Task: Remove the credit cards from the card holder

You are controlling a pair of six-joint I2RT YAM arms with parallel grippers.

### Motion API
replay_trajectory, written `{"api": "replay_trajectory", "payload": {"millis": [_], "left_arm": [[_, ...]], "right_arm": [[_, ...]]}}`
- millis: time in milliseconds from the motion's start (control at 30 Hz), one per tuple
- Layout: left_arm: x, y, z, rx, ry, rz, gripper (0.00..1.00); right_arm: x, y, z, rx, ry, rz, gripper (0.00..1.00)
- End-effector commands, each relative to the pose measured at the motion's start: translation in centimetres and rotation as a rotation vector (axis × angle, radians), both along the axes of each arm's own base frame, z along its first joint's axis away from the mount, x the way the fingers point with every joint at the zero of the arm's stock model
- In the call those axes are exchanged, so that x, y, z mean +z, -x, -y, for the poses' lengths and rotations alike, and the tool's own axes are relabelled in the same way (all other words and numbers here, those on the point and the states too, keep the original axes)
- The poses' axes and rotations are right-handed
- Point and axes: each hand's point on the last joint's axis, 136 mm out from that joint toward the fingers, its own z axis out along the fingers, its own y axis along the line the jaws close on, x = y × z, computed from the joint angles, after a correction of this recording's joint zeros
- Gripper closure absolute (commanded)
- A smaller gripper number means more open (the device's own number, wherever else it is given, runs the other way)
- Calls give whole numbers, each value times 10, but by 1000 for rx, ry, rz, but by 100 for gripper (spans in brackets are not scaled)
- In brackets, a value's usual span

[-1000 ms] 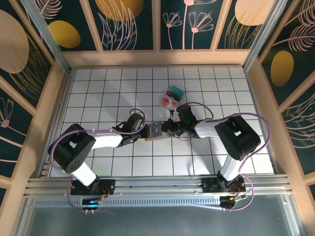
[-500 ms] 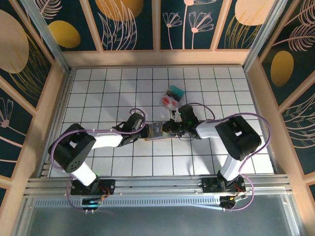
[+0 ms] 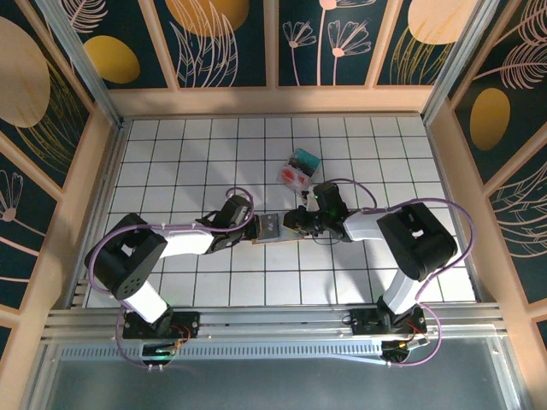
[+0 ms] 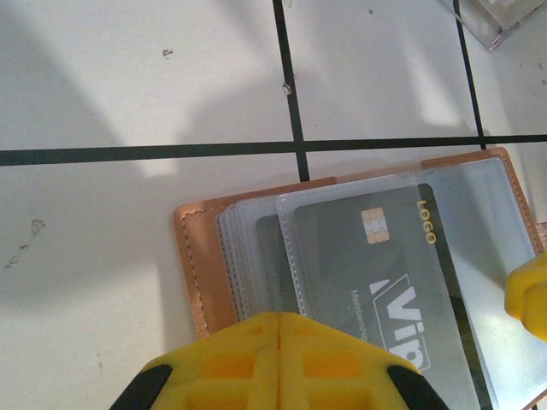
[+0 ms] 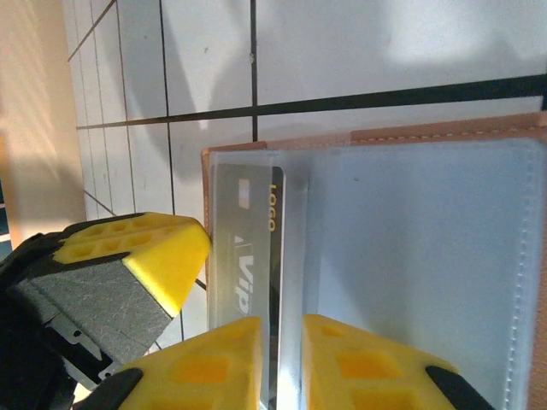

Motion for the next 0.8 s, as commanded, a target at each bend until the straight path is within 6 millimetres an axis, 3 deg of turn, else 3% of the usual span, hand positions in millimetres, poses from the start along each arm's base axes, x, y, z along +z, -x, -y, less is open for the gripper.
{"api": "replay_trajectory", "payload": {"millis": [0, 700, 767], "left_arm": [[-31, 16, -18, 6, -103, -99, 94], [-33, 16, -12, -6, -85, -112, 97], [-43, 18, -13, -11, -101, -135, 97]], "right_arm": [[10, 3, -8, 33, -36, 27, 77], [-21, 3, -16, 55, 67, -19, 76], [-20, 3, -19, 65, 55, -20, 76]]}}
